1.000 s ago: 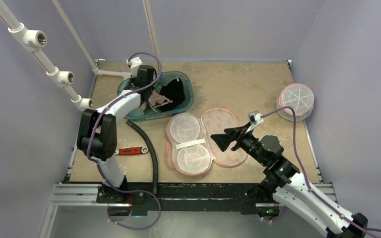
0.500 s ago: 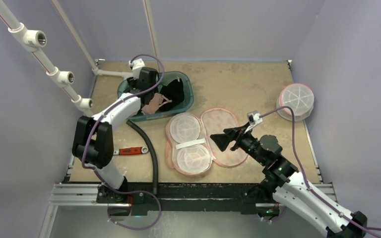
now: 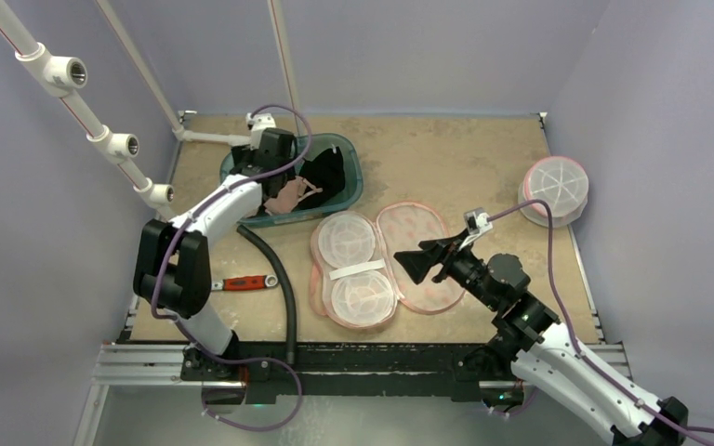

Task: Unzip the laundry bag and remove the bra
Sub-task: Place the bra in the bin, then adjust the bra in the bin.

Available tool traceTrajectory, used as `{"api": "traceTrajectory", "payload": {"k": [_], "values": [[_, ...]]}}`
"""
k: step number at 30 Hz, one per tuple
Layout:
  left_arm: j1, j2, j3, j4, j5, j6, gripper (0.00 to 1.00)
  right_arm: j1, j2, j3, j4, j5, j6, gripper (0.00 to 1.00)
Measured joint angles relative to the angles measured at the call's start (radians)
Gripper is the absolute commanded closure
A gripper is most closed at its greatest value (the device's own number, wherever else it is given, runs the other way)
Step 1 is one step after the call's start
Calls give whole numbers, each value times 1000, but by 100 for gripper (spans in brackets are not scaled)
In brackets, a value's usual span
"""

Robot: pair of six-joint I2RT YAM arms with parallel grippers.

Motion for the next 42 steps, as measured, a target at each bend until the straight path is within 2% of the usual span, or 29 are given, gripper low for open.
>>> {"api": "traceTrajectory", "payload": {"k": [7, 12, 17, 21, 24, 27, 33, 34, 38, 42], "values": [[103, 14, 0, -7, 166, 82, 13, 0, -19, -4, -4, -15, 0, 2], [194, 34, 0, 15, 303, 91, 18, 0, -19, -5, -3, -30, -7, 2], [213, 91, 0, 45, 394, 100, 24, 0, -18, -11, -5, -31, -19, 2], [208, 150, 0, 58, 447, 112, 37, 0, -18, -11, -5, -31, -27, 2], [209, 174, 0, 59, 475, 116, 55, 0, -19, -11, -10, -30, -32, 2], [209, 175, 0, 66, 494, 117, 77, 0, -21, -11, -18, -30, -37, 2], [209, 136, -14, 82, 502, 123, 97, 0, -27, -11, -26, -30, -42, 2], [209, 111, -19, 82, 502, 121, 100, 0, -27, -11, -27, -30, -42, 2], [209, -16, -32, 87, 520, 103, 100, 0, -35, -11, -29, -29, -44, 2], [209, -183, -83, 158, 603, 42, 100, 0, -46, -11, -30, -29, -44, 2]]}}
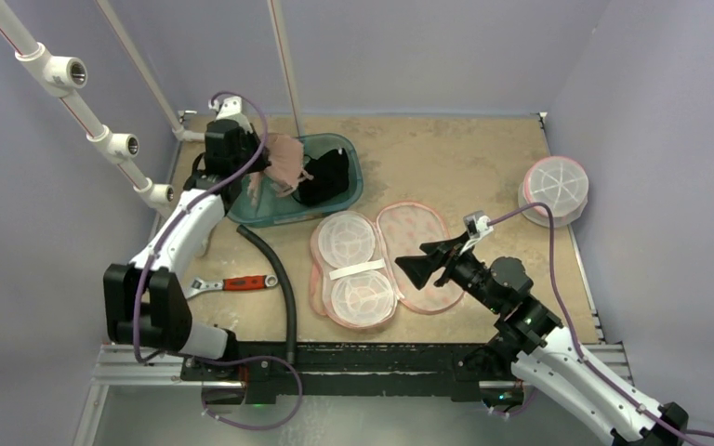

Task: Unzip the laundry bag and remove the bra
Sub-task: Adjust the bra in the bin.

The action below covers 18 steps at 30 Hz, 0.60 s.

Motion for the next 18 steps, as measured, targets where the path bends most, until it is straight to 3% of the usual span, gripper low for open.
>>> {"api": "traceTrajectory", "payload": {"k": [4, 10, 18], "values": [[0, -88, -75, 156, 143, -94, 100, 0, 0, 0, 0, 0, 0, 2], [0, -44, -183, 402, 336, -250, 100, 0, -14, 0, -4, 0, 0, 2], [64, 76, -314, 665, 414, -419, 100, 0, -48, 0, -15, 0, 1, 2]]}}
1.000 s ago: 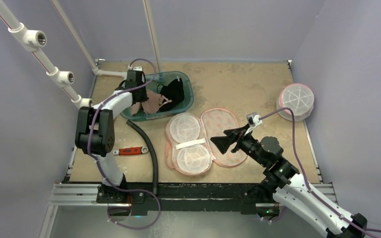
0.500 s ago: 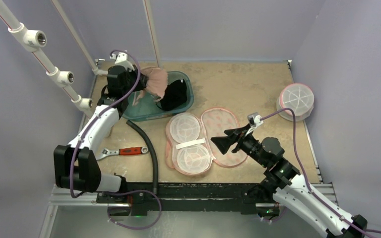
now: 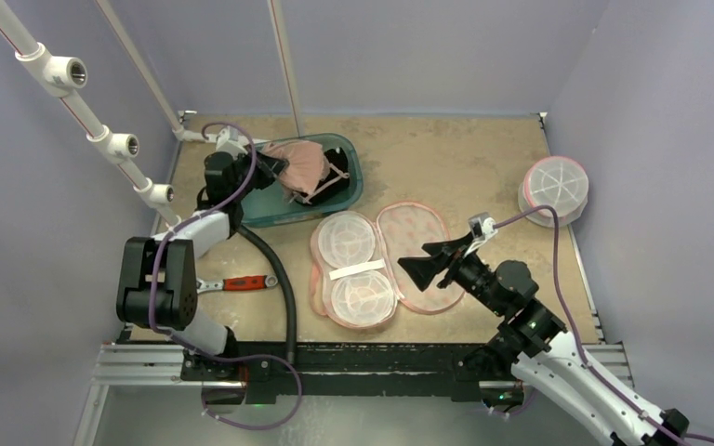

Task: Unzip the laundry bag and remove the bra
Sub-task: Adjust the bra in the bin.

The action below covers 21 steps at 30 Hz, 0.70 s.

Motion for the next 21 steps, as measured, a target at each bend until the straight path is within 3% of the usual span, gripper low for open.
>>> {"api": "traceTrajectory", "payload": {"k": [7, 13, 17, 21], "values": [[114, 3, -119, 70, -73, -48, 100, 0, -17, 0, -24, 0, 0, 2], [128, 2, -121, 17, -177, -11, 99, 0, -16, 0, -26, 0, 0, 2], [128, 15, -101, -81, -252, 24, 70, 0, -16, 0, -26, 1, 0, 2], [127, 34, -56, -186, -304, 53, 51, 0, -13, 0, -25, 3, 0, 2]]}}
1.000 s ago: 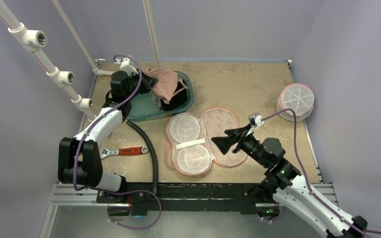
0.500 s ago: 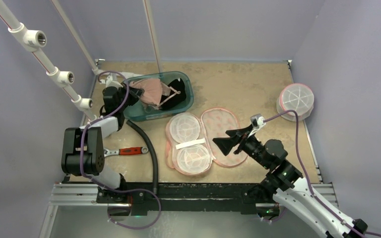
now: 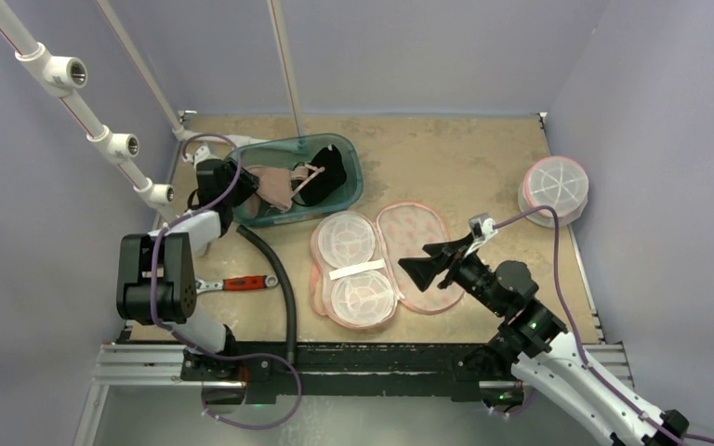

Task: Unzip the laundry bag and remove the bra
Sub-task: Adjust the bra in the bin.

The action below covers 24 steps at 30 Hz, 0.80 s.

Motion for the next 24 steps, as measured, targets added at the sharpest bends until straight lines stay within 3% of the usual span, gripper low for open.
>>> {"api": "traceTrajectory", "payload": {"k": [4, 15, 22, 24], "values": [[-8, -10, 27, -93, -61, 27, 44, 0, 12, 0, 2, 0, 0, 2], [-117, -171, 78, -295, -169, 82, 42, 0, 24, 0, 15, 0, 0, 2], [-249, -225, 111, -325, -226, 102, 55, 0, 24, 0, 15, 0, 0, 3], [-273, -202, 140, -342, -253, 118, 47, 0, 24, 0, 16, 0, 0, 3]]}}
